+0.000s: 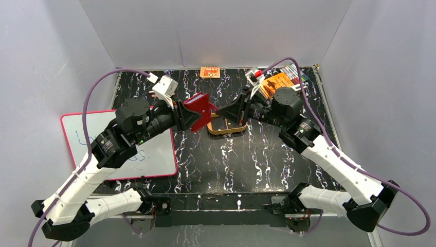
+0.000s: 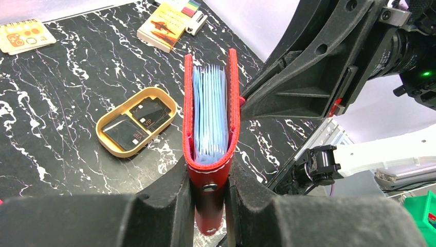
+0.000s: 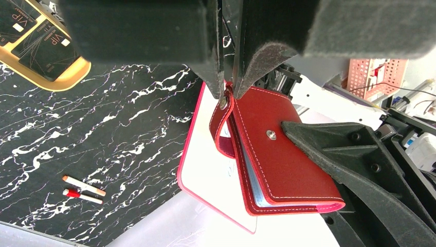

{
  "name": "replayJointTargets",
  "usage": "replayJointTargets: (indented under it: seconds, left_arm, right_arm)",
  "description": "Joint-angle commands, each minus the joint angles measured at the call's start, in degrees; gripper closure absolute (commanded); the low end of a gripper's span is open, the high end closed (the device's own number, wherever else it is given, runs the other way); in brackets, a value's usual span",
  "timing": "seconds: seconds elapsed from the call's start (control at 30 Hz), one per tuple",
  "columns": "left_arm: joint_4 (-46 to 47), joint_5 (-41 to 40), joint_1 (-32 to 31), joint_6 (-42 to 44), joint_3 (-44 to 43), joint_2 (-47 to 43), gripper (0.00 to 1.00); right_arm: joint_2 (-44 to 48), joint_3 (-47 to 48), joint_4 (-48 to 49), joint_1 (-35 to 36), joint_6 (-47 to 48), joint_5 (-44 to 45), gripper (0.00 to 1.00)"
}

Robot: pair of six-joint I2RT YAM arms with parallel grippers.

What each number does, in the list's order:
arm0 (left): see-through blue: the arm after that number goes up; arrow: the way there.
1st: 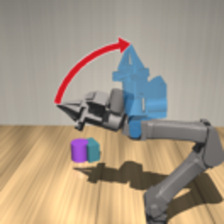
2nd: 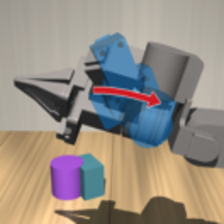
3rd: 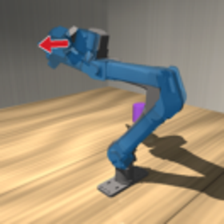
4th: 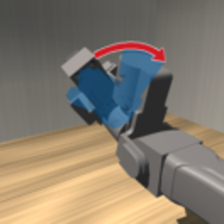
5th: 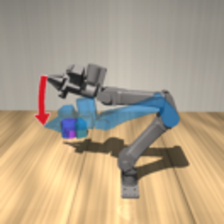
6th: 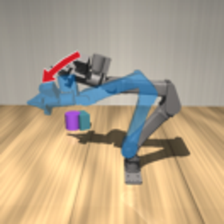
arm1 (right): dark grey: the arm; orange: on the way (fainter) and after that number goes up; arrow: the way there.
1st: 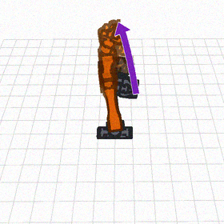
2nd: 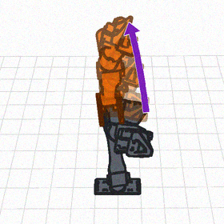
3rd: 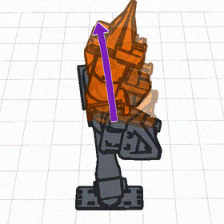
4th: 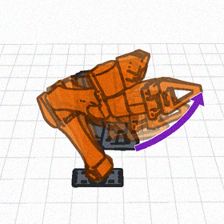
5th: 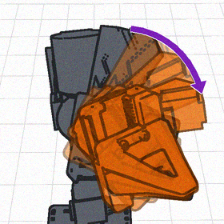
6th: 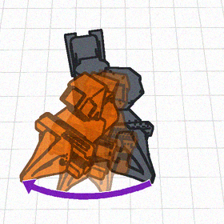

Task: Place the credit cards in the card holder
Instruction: Close the card holder.

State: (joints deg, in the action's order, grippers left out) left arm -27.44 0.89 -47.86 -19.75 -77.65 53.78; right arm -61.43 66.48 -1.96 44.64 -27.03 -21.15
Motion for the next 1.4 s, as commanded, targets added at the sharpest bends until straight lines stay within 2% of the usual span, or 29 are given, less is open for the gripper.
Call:
replayJointTargets:
  seconds: [0.0, 0.17, 0.37, 0.47, 0.6, 0.87, 1.13, 1.37]
  left_arm:
    - [2.2, 1.1, -0.2, -0.2, -1.3, -1.5, 1.0]
    - [2.2, 1.2, -0.2, -0.3, -1.3, -1.6, 1.0]
    - [2.3, 1.3, -0.1, -0.4, -1.3, -1.5, 1.0]
    - [2.3, 1.3, -0.3, -0.4, -1.2, -1.6, 1.0]
    - [2.3, 0.9, -0.2, -0.2, -1.0, -1.7, 1.0]
    - [2.3, 0.1, -0.1, 0.2, -0.9, -1.4, 1.0]
    - [1.8, -2.5, -0.2, 1.9, -2.0, 1.7, 1.0]
    - [2.0, -3.1, -0.2, 3.4, -3.4, 5.1, 1.0]
  right_arm:
    - [0.0, 0.4, 2.8, -0.2, -0.4, -0.5, 0.79]
    - [0.1, 0.2, 3.7, -0.2, -0.7, -0.2, 0.74]
    - [0.4, -0.3, 4.3, -0.1, -0.9, 0.2, 0.84]
    - [0.7, -0.3, 4.4, -0.2, -0.9, 0.3, 0.94]
    - [1.2, -0.2, 3.9, -0.1, -0.4, 0.6, 1.0]
    - [2.2, 0.6, 2.7, -0.2, 0.9, 0.5, 1.0]
    - [-0.9, 5.8, -4.7, -0.2, 3.9, -0.9, 1.0]
    - [-2.4, 6.3, -3.8, -0.2, 4.1, -2.9, 1.0]
